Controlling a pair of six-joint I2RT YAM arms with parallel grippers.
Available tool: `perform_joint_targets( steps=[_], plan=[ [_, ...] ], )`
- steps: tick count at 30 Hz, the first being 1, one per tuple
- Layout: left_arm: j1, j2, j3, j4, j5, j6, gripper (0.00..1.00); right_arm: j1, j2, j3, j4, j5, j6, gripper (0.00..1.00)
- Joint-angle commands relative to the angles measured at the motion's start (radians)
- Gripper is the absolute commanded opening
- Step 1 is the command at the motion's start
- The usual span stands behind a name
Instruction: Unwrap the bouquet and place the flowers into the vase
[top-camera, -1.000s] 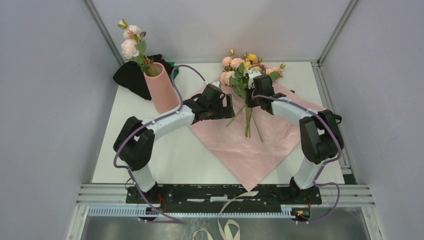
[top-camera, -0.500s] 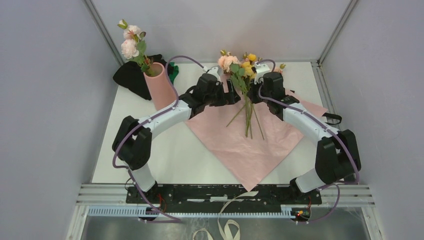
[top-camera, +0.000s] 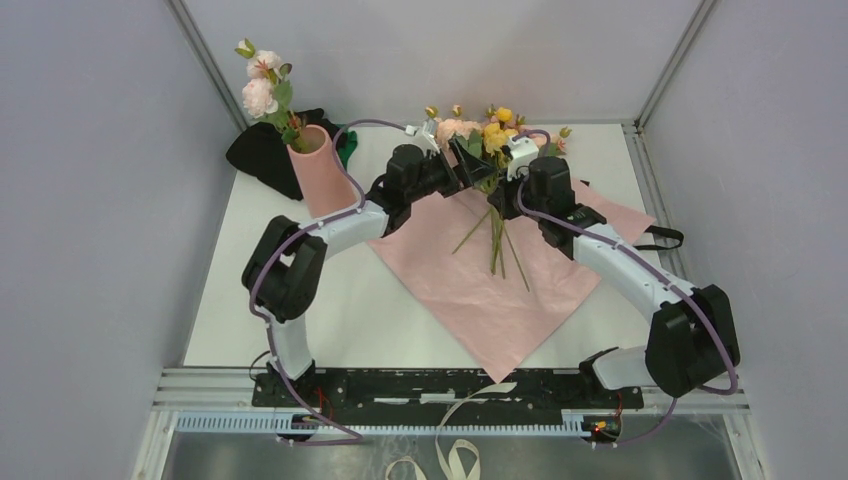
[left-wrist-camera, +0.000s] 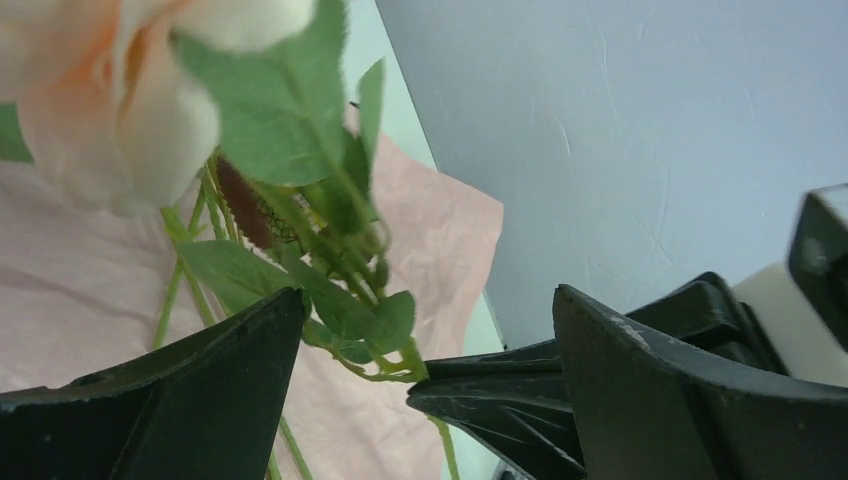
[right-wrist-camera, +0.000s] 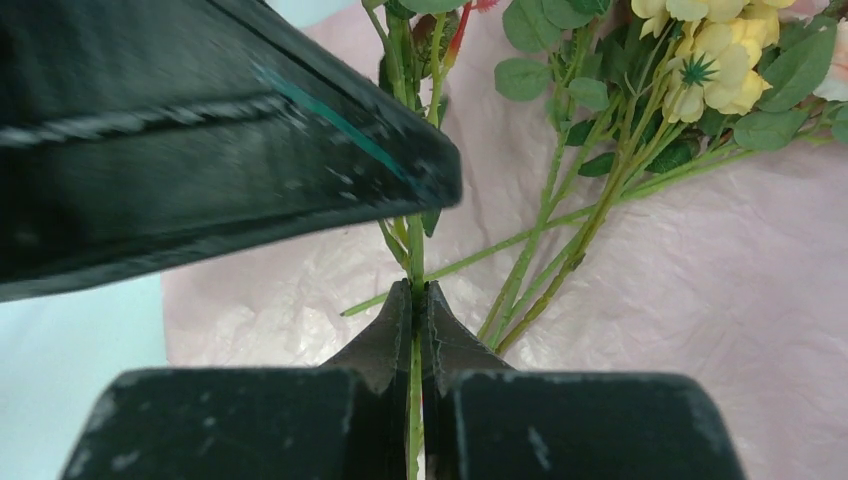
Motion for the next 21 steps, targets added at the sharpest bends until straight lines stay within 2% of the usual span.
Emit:
perform_joint_targets(
  steps=[1, 6, 11, 13, 15, 19, 21],
  plan=[
    [-0.002, 0.04, -0.035, 0.167, 0.07, -0.155, 1.0, 0.005, -0.035, 0.027, 0.03, -0.003, 0.0, 0.0],
    [-0.003, 0.004, -0.08, 0.13, 0.049, -0.135, 1.0, 0.005, -0.029, 0.044, 0.029, 0.002, 0.0, 0.0],
    [-0.003, 0.003, -0.047, 0.069, 0.024, -0.095, 0.99, 0.006, -0.034, 0.039, 0.041, -0.021, 0.016, 0.0],
    [-0.003, 0.022, -0.027, 0.07, 0.028, -0.101, 0.92, 0.009, -0.044, 0.034, 0.041, -0.02, 0.015, 0.0],
    [-0.003, 0.044, -0.01, 0.087, 0.036, -0.116, 0.9, 0.008, -0.053, 0.031, 0.035, -0.019, 0.014, 0.0],
    [-0.007, 0.08, 0.02, 0.107, 0.047, -0.134, 0.8, 0.008, -0.069, 0.029, 0.027, -0.017, 0.012, 0.0],
    [-0.008, 0.091, 0.028, 0.115, 0.045, -0.137, 0.67, 0.008, -0.073, 0.029, 0.026, -0.02, 0.012, 0.0]
  ],
)
